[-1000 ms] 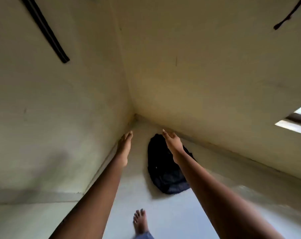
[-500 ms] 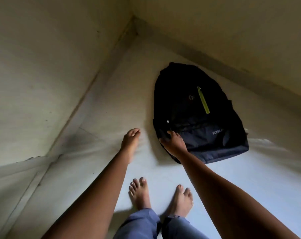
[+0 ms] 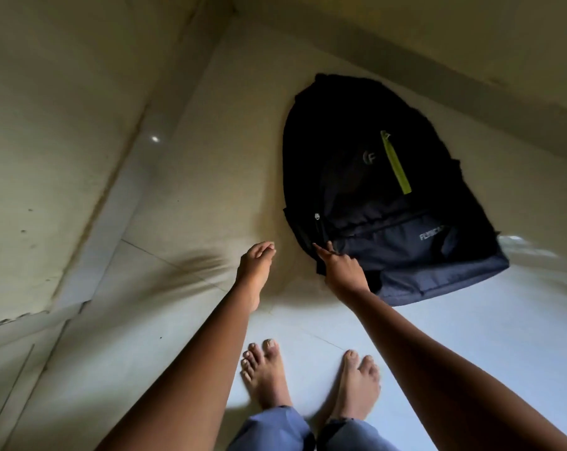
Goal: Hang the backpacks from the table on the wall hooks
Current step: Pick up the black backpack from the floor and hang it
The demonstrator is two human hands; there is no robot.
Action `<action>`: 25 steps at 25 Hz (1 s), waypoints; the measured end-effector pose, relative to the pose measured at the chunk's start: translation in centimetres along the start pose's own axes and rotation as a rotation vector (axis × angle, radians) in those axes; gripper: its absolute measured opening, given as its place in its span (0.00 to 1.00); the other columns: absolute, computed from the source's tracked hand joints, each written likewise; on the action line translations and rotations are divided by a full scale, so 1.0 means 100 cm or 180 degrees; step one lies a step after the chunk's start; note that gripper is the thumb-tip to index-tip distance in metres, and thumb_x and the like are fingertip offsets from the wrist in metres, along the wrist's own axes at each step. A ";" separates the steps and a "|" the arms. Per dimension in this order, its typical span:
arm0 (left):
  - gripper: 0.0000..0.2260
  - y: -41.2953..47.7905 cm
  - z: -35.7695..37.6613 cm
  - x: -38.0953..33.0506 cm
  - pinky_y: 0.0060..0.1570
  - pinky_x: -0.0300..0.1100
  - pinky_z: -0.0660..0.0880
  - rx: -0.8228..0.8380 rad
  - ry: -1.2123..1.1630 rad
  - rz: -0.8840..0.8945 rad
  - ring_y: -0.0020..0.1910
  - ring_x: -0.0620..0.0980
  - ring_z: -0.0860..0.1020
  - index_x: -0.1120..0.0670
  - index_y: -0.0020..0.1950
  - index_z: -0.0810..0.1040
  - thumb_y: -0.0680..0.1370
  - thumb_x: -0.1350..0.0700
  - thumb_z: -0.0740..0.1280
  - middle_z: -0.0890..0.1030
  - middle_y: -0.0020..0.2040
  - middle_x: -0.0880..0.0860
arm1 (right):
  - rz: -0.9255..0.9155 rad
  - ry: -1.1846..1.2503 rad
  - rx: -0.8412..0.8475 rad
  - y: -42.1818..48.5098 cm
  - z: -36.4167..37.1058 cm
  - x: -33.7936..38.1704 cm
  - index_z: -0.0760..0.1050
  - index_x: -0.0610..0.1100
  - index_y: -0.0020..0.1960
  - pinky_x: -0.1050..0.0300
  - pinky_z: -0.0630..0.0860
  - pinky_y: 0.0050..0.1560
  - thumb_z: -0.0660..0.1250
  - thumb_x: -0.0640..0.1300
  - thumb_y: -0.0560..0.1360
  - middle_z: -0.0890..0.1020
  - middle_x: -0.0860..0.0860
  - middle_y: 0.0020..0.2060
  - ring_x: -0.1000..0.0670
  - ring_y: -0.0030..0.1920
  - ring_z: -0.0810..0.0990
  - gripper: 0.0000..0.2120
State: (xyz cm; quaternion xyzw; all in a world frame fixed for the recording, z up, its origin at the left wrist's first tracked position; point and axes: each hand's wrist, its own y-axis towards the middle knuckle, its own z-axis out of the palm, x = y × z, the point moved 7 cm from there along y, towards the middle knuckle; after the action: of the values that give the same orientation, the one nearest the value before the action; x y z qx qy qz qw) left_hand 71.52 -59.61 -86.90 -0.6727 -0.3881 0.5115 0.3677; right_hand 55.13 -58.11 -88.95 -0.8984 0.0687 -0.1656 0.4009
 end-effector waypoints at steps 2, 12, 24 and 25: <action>0.15 -0.039 -0.007 -0.021 0.55 0.43 0.66 0.0076 -0.0177 -0.0025 0.60 0.53 0.75 0.55 0.65 0.72 0.80 0.56 0.59 0.77 0.62 0.54 | -0.0044 0.0518 -0.0070 -0.034 -0.051 0.004 0.61 0.52 0.73 0.48 0.70 0.61 0.55 0.33 0.74 0.71 0.41 0.69 0.37 0.64 0.73 0.30; 0.20 -0.343 -0.026 -0.152 0.46 0.49 0.72 0.0681 -0.1261 -0.0509 0.48 0.55 0.75 0.51 0.53 0.75 0.73 0.36 0.61 0.77 0.49 0.56 | -0.0861 0.2459 -0.0360 -0.308 -0.277 0.057 0.78 0.40 0.59 0.76 0.69 0.46 0.63 0.37 0.77 0.81 0.51 0.51 0.61 0.49 0.76 0.12; 0.12 -0.549 -0.074 -0.143 0.37 0.40 0.72 -0.0165 -0.0251 0.0419 0.46 0.56 0.77 0.62 0.59 0.72 0.76 0.65 0.62 0.80 0.48 0.60 | -0.0656 0.3832 -0.0297 -0.525 -0.281 0.107 0.81 0.49 0.45 0.70 0.73 0.41 0.63 0.45 0.77 0.83 0.58 0.36 0.64 0.36 0.77 0.08; 0.13 -0.554 -0.075 -0.144 0.39 0.41 0.73 -0.0138 -0.0239 0.0537 0.47 0.56 0.77 0.62 0.60 0.73 0.76 0.65 0.62 0.80 0.50 0.60 | -0.0543 0.4115 -0.0331 -0.529 -0.284 0.104 0.81 0.48 0.48 0.70 0.75 0.41 0.63 0.44 0.77 0.83 0.54 0.39 0.62 0.37 0.78 0.08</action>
State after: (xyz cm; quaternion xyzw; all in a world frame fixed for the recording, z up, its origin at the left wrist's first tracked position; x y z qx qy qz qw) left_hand 68.24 -49.53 -30.12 -0.6912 -0.3545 0.5570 0.2939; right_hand 54.39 -45.20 -29.43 -0.6383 0.2322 -0.7000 0.2204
